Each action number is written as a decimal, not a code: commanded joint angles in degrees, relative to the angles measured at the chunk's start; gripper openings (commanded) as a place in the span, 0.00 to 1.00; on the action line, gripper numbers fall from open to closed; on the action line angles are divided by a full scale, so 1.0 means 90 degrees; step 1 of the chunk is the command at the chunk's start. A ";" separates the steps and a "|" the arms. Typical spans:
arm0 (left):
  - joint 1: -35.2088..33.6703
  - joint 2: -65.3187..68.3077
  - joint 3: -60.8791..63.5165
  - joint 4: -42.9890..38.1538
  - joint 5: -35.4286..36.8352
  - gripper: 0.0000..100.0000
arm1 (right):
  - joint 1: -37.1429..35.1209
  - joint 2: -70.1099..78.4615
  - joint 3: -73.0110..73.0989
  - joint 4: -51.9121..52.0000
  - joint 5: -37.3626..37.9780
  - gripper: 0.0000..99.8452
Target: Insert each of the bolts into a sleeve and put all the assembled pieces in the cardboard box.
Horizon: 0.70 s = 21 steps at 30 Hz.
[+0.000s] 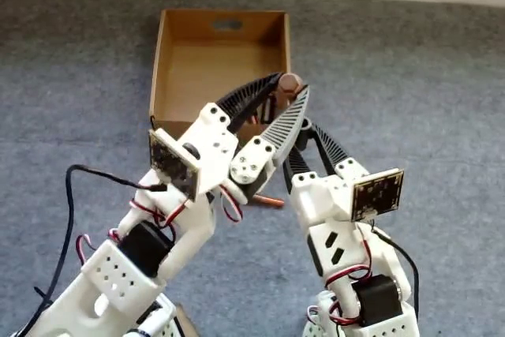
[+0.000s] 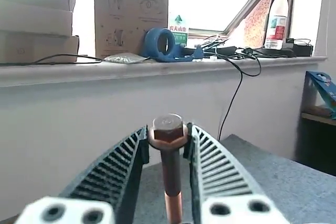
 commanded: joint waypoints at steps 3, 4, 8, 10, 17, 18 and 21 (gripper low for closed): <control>0.0063 0.0601 -0.0122 -0.0615 -0.0020 0.01 | -0.0054 -0.0073 -0.0063 -0.0161 0.0059 0.01; 0.0083 0.0689 -0.0122 -0.0625 -0.0020 0.01 | -0.0054 -0.0073 -0.0063 -0.0161 0.0059 0.01; 0.0093 0.0786 -0.0122 -0.0596 -0.0020 0.01 | -0.0054 -0.0073 -0.0063 -0.0161 0.0059 0.01; 0.0103 0.0786 -0.0122 -0.0596 -0.0020 0.01 | -0.0054 -0.0073 -0.0063 -0.0161 0.0059 0.01; 0.0112 0.0777 -0.0122 -0.0586 -0.0010 0.01 | -0.0054 -0.0073 -0.0054 -0.0161 0.0059 0.01; 0.0112 0.0777 -0.0122 -0.0586 -0.0010 0.01 | -0.0054 -0.0073 -0.0054 -0.0161 0.0059 0.01; 0.0259 0.0777 -0.0122 -0.0586 -0.0010 0.01 | -0.0054 -0.0073 -0.0054 -0.0161 0.0059 0.01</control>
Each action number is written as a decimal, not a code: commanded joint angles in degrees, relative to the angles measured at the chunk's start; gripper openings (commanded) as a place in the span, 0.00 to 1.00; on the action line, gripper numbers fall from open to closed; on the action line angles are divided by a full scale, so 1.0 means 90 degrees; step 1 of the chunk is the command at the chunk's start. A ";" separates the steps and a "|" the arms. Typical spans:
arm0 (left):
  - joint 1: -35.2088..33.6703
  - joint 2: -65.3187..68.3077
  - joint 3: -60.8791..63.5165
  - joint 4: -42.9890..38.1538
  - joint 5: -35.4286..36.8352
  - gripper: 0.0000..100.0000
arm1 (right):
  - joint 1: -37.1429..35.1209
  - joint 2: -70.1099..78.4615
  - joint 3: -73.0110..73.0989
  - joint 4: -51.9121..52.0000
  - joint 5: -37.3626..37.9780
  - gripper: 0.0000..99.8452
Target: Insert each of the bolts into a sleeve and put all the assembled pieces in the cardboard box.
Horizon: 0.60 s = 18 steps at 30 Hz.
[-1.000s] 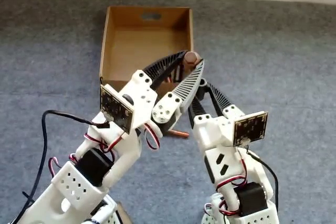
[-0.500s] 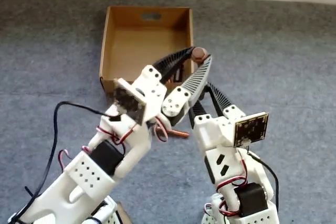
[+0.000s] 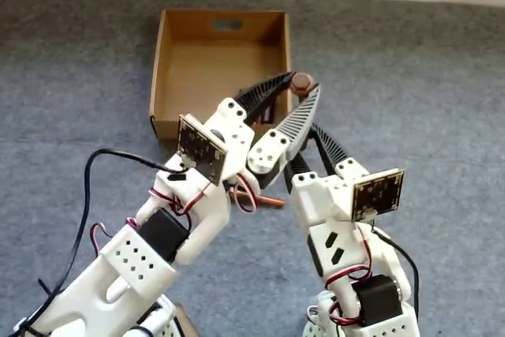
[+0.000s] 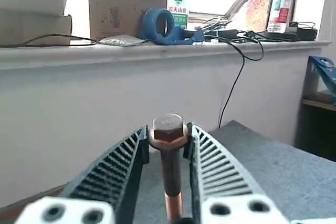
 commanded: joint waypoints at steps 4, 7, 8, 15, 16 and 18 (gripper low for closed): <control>0.0220 0.0005 -0.0122 -0.0137 -0.0010 0.01 | -0.0054 -0.0073 -0.0054 -0.0161 0.0059 0.01; 0.0220 0.0005 -0.0122 -0.0137 -0.0010 0.01 | -0.0054 -0.0073 -0.0054 -0.0161 0.0059 0.01; 0.0220 0.0005 -0.0122 -0.0137 -0.0010 0.01 | -0.0054 -0.0073 -0.0054 -0.0161 0.0059 0.01; 0.0239 -0.0269 -0.0083 -0.0107 -0.0039 0.01 | -0.0024 -0.0073 -0.0044 -0.0142 0.0059 0.01; 0.0239 -0.0405 -0.0093 0.0020 -0.0039 0.01 | -0.0024 -0.0073 -0.0044 -0.0142 0.0059 0.01; 0.0239 -0.0737 -0.0132 0.0332 -0.0049 0.01 | -0.0024 -0.0073 -0.0044 -0.0142 0.0059 0.01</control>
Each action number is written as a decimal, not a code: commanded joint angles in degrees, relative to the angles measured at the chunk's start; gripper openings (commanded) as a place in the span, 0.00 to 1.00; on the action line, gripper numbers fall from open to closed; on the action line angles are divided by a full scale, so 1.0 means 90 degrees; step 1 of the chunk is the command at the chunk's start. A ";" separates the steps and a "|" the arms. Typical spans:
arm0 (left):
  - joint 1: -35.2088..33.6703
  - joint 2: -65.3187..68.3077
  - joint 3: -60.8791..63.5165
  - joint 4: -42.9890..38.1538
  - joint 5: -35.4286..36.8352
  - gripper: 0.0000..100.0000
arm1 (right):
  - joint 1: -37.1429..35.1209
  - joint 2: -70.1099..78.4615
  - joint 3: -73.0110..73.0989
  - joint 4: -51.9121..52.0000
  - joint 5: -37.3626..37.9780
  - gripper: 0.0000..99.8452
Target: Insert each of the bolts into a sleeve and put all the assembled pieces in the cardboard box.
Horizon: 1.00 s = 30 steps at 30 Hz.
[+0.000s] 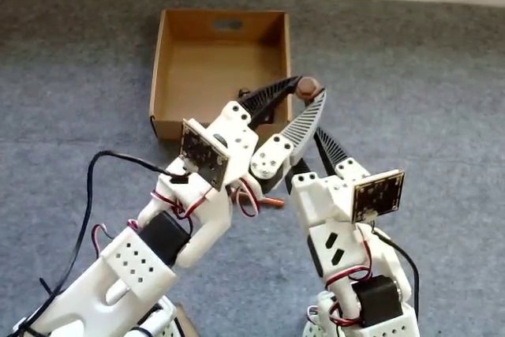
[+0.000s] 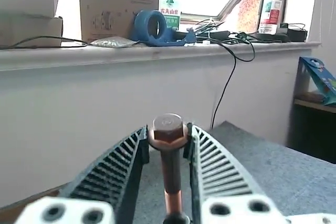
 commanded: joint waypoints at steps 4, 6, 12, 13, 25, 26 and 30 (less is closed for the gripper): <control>0.0063 -0.1089 -0.0093 0.0694 -0.0049 0.01 | -0.0015 -0.0054 -0.0044 -0.0142 0.0059 0.01; 0.0063 -0.1236 -0.0122 0.0947 -0.0049 0.01 | -0.0015 -0.0054 -0.0044 -0.0142 0.0059 0.01; 0.0063 -0.1255 -0.0132 0.0996 -0.0049 0.01 | -0.0015 -0.0054 -0.0044 -0.0132 0.0059 0.01; 0.0063 -0.1255 -0.0132 0.0996 -0.0049 0.01 | -0.0015 -0.0044 -0.0044 -0.0132 0.0059 0.01; -0.0230 -0.1187 -0.0650 0.1768 -0.0039 0.01 | -0.0015 -0.0054 -0.0044 -0.0132 0.0059 0.01; -0.0259 -0.1099 -0.0894 0.2110 -0.0039 0.01 | -0.0015 -0.0054 -0.0044 -0.0132 0.0059 0.01; -0.0259 -0.0259 -0.2085 0.3399 -0.0039 0.01 | -0.0024 -0.0044 -0.0044 -0.0132 0.0059 0.01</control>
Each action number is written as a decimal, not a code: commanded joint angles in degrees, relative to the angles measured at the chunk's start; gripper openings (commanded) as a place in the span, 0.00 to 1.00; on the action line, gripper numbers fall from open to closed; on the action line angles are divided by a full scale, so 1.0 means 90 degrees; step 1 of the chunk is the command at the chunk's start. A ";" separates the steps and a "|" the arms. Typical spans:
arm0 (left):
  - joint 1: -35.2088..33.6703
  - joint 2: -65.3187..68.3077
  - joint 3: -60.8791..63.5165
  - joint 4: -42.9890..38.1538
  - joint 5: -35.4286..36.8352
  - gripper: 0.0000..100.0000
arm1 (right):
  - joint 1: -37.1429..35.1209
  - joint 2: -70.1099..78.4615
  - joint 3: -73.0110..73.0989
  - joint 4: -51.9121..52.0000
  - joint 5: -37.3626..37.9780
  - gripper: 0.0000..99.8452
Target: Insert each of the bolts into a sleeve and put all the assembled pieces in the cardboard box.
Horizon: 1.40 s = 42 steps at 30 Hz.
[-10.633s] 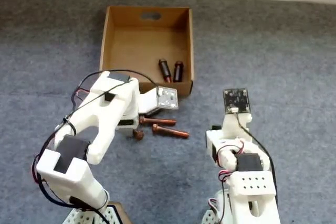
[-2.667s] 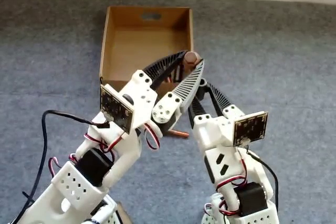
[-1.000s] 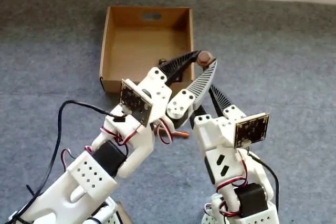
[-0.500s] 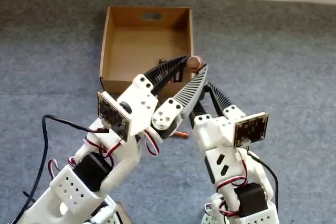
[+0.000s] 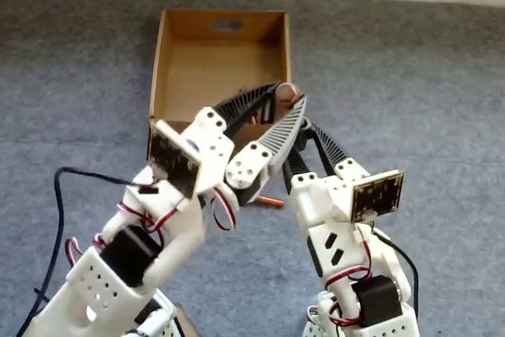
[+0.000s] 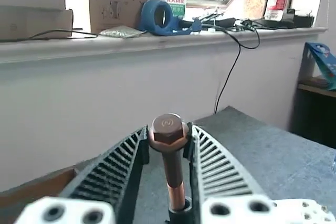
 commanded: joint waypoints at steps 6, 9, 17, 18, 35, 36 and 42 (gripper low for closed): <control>-0.0063 0.1636 -0.2183 0.1543 -0.0059 0.01 | -0.0024 -0.0024 -0.0044 -0.0132 0.0039 0.01; -0.0054 0.1949 -0.2642 0.1895 -0.0059 0.01 | -0.0024 -0.0015 -0.0044 -0.0132 0.0039 0.01; -0.0054 0.2632 -0.3678 0.2999 -0.0059 0.01 | -0.0015 -0.0034 -0.0044 -0.0132 0.0039 0.01; -0.0054 0.2740 -0.3795 0.3116 -0.0059 0.01 | -0.0015 -0.0044 -0.0044 -0.0132 0.0039 0.01; -0.0063 0.3502 -0.4244 0.4112 -0.0039 0.01 | -0.0015 -0.0054 -0.0044 -0.0132 0.0039 0.01; -0.0054 0.3502 -0.4244 0.4112 -0.0039 0.01 | -0.0015 -0.0054 -0.0044 -0.0132 0.0039 0.01; -0.0103 0.3502 -0.4234 0.4142 -0.0039 0.01 | -0.0015 -0.0054 -0.0044 -0.0132 0.0039 0.01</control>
